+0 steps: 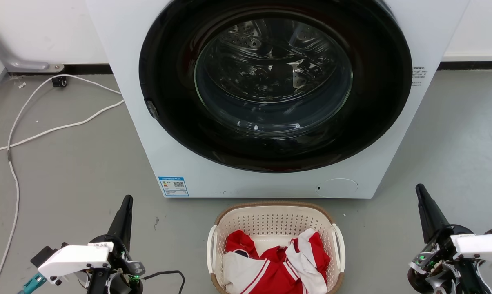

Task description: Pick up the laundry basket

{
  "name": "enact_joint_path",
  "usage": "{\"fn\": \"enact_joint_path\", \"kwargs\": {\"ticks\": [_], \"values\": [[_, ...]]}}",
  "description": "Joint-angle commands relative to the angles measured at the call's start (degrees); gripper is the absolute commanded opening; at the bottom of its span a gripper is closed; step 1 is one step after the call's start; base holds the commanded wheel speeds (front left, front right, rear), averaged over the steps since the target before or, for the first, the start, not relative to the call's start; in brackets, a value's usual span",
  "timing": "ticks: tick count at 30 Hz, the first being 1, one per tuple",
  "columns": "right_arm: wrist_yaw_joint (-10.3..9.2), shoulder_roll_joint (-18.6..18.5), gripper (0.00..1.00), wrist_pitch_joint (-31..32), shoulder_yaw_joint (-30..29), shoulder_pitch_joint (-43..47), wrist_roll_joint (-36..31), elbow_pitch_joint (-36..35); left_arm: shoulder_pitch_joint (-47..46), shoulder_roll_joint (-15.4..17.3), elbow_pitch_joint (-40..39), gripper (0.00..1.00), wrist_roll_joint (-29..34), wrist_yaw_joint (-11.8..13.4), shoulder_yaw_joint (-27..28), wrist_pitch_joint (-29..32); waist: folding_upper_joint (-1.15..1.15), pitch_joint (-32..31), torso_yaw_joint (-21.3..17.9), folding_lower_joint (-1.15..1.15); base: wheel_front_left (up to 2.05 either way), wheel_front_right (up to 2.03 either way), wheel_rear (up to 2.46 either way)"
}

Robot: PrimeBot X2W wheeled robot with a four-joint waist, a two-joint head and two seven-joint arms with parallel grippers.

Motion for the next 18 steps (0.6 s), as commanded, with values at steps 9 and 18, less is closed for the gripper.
{"fn": "enact_joint_path", "kwargs": {"ticks": [9,18], "values": [[0.17,0.2,0.0,0.18,-0.06,-0.67,-0.2,0.03,-0.7,-0.03,0.06,0.0,0.26,-0.18,0.21,0.22,0.0,0.0,0.0,0.0,0.0,0.0,0.0],[0.17,0.19,0.0,0.19,-0.07,-0.67,-0.2,0.03,-0.7,-0.04,0.06,0.0,0.28,-0.18,0.23,0.24,0.0,0.0,0.0,0.0,0.0,0.0,0.0]]}}
